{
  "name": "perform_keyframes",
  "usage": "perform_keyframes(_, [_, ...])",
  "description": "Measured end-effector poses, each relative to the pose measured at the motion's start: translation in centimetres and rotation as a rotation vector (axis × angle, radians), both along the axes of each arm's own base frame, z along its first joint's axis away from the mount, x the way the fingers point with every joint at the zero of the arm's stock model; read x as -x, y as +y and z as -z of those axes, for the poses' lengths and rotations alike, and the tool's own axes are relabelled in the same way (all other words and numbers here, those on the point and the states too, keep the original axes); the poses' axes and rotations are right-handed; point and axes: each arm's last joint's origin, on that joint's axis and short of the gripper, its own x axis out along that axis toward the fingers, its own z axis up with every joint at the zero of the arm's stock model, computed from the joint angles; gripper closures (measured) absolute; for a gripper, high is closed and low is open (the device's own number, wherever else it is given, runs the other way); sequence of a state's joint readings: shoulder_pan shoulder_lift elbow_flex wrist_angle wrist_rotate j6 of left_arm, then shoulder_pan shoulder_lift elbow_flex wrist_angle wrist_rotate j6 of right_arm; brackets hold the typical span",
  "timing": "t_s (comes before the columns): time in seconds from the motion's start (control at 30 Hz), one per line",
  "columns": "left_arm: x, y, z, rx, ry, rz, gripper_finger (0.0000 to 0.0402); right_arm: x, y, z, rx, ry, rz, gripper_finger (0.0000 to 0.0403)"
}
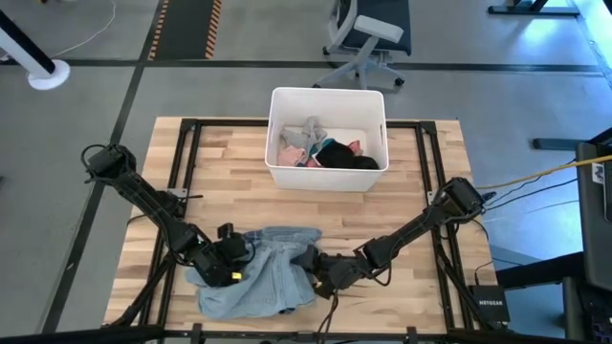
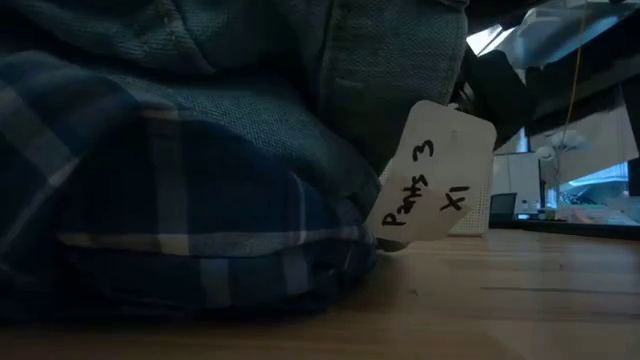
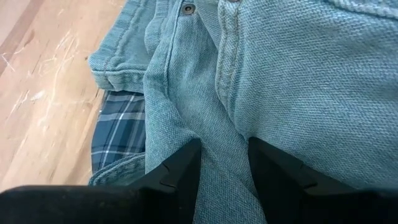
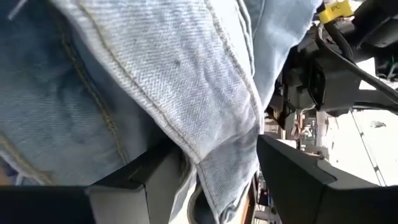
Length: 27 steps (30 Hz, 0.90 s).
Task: Sort clothes
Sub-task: Put the blue pants into the white laundry bin
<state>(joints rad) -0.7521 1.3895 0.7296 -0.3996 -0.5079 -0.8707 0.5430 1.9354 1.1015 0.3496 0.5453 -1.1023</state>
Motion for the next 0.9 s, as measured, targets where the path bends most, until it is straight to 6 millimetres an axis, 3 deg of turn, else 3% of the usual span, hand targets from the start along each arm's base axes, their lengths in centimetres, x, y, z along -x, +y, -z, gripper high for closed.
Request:
perform_keyframes(0.47, [-0.1,0.1,0.0,-0.002,-0.001,-0.001,0.0270,-1.8,-1.5,0.6,-0.028,-0.024,-0.202,0.0178])
perform_keyframes(0.9, [-0.4,0.1,-0.1,-0.006,-0.015,0.014,0.0270,-6.2,-1.3,1.3,0.081,-0.083,-0.284,0.0178])
